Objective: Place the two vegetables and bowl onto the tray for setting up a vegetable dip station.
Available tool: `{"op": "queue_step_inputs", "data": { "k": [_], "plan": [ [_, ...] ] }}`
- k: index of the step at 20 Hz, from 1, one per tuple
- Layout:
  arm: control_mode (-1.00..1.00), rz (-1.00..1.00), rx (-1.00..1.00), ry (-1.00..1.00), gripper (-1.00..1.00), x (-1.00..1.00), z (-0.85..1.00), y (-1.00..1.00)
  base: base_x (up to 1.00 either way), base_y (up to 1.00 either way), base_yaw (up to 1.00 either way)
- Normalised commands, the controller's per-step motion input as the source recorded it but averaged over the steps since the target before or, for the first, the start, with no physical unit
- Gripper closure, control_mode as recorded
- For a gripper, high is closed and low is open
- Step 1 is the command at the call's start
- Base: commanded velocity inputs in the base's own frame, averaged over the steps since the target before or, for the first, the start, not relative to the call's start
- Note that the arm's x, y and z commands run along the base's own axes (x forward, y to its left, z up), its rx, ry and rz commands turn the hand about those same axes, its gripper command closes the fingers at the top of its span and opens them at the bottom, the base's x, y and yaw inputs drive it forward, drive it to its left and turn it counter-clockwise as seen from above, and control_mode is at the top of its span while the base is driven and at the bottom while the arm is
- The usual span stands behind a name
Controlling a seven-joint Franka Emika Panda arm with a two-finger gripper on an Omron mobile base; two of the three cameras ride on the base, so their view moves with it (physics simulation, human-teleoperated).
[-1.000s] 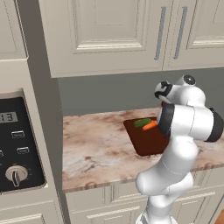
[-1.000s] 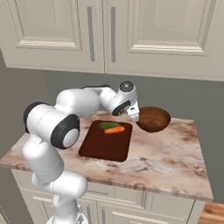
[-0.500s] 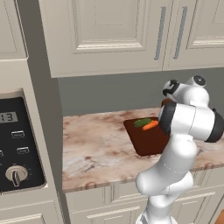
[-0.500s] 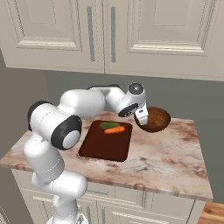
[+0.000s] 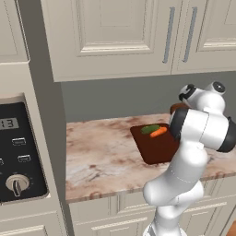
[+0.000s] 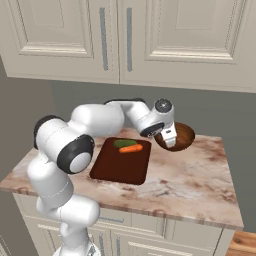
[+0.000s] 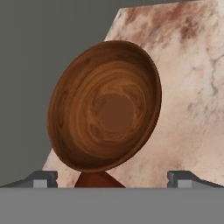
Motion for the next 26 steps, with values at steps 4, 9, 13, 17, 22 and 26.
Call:
{"op": "queue_step_inputs", "data": {
  "k": [4,9,13,17,22,26],
  "plan": [
    [-1.0,0.0,0.0,0.0,-1.0,-0.14,-0.11,-0.2,0.0,0.0,0.0],
    [-1.0,0.0,0.0,0.0,-1.0,-0.15,-0.12,-0.17,0.0,0.0,0.0],
    [-1.0,0.0,0.0,0.0,-1.0,-0.07,-0.11,-0.09,0.0,0.0,0.0],
    [-1.0,0.0,0.0,0.0,-1.0,-0.07,-0.11,-0.11,0.0,0.0,0.0],
    [-1.0,0.0,0.0,0.0,-1.0,-0.05,-0.1,-0.09,0.0,0.0,0.0],
    [-1.0,0.0,0.0,0.0,-1.0,0.0,-0.09,-0.02,0.0,0.0,0.0]
  ]
}}
